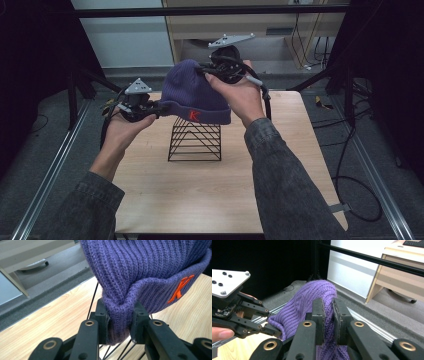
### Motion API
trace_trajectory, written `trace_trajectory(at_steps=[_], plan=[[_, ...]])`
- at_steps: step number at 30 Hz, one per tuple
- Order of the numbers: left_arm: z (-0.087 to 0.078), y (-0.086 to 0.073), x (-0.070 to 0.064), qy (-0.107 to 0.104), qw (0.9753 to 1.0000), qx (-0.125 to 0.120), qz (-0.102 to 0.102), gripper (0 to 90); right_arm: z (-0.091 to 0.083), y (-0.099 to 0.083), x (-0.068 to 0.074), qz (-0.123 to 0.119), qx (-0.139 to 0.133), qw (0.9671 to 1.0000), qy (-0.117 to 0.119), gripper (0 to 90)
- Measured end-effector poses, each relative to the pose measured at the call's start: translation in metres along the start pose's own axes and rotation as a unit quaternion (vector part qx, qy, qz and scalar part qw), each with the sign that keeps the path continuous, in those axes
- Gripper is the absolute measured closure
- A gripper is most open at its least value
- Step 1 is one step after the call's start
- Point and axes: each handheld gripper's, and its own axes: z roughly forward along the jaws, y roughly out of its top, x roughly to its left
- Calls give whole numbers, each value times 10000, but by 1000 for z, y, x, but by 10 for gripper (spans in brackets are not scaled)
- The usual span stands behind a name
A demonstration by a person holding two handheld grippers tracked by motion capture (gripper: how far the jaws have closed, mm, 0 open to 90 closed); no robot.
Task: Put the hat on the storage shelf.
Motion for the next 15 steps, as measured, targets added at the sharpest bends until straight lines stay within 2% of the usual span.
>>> trace_trajectory(at_steps=[8, 10, 15], plan=[[-4, -2, 2, 33, 10000, 37, 44, 717, 9, -3, 1, 17, 85, 10000, 4, 812], [-4, -3, 1, 11, 10000, -21, 19, 717, 10, -4, 1, 33, 117, 9999, 6, 812], [-2, -13, -1, -54, 10000, -18, -49, 719, 12, -10, 0, 36, 178, 9998, 17, 812]])
